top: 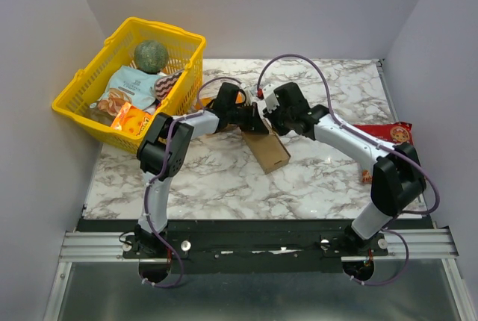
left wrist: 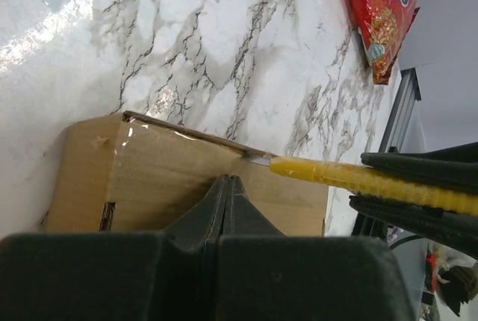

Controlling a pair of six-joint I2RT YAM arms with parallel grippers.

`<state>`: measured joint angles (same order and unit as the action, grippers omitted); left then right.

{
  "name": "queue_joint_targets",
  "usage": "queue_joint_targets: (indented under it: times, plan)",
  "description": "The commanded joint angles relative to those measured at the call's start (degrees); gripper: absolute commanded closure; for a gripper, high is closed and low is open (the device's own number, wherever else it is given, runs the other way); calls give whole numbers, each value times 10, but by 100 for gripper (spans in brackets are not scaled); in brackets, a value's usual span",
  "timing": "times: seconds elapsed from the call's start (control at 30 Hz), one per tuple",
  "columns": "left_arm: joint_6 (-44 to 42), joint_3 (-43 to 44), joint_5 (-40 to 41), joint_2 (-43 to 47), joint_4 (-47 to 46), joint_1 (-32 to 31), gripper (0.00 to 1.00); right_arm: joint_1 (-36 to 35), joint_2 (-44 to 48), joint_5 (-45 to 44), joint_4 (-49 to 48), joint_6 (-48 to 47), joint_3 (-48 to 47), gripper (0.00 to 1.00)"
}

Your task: Unpack the express box

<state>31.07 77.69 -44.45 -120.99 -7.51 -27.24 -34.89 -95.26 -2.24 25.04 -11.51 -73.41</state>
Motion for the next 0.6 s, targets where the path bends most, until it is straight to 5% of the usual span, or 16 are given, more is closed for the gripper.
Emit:
queue_joint_targets:
  times: [0.0, 0.37, 0.57]
  plan:
    - [-39, 6, 120, -21, 54, -10, 100, -5, 29, 12, 38, 24, 29, 100]
    - [-74, 49, 182, 7, 107, -41, 100, -10, 9, 3, 27, 13, -2, 100]
    - [-91, -1, 97, 120, 102, 23, 100, -10, -21, -5, 8, -12, -39, 100]
